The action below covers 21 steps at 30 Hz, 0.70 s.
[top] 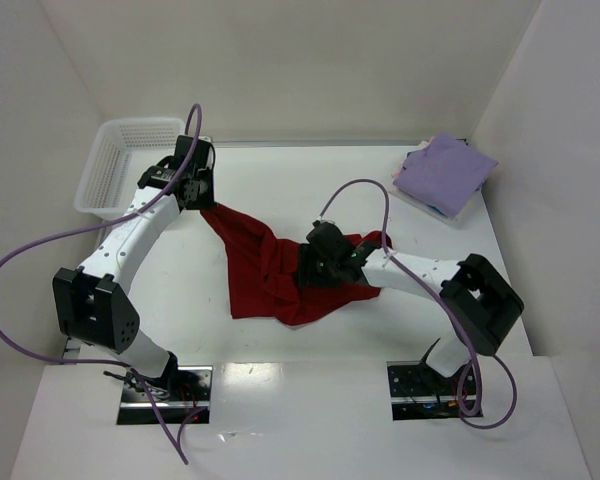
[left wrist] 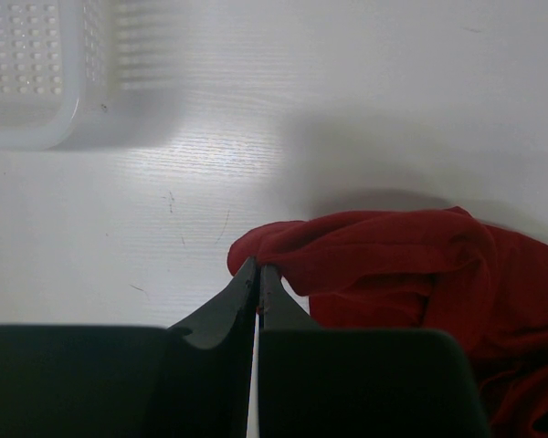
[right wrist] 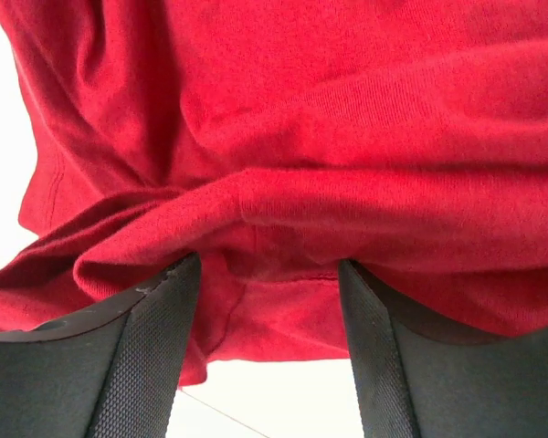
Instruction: Fold and stack the t-shirts
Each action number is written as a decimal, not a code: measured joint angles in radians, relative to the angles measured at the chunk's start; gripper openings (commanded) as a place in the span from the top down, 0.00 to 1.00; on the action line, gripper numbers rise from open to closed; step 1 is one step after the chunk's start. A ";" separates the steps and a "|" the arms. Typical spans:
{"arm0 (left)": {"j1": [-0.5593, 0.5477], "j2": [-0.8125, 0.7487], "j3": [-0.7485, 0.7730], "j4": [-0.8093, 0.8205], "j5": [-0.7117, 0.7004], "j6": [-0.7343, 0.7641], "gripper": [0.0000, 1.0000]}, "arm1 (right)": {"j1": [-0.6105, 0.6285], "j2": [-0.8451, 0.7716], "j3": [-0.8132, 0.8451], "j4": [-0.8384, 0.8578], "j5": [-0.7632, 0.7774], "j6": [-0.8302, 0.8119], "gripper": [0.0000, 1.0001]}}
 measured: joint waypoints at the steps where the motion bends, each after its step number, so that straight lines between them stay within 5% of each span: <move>1: 0.000 0.000 0.000 0.000 0.000 0.001 1.00 | 0.000 0.021 0.012 0.005 0.003 -0.002 0.41; 14: 0.000 0.001 -0.007 0.001 0.000 0.019 1.00 | 0.005 0.068 0.027 -0.006 0.042 -0.009 0.97; 21: 0.000 0.008 -0.007 0.001 -0.001 0.019 1.00 | 0.005 -0.027 0.119 -0.126 0.109 -0.010 1.00</move>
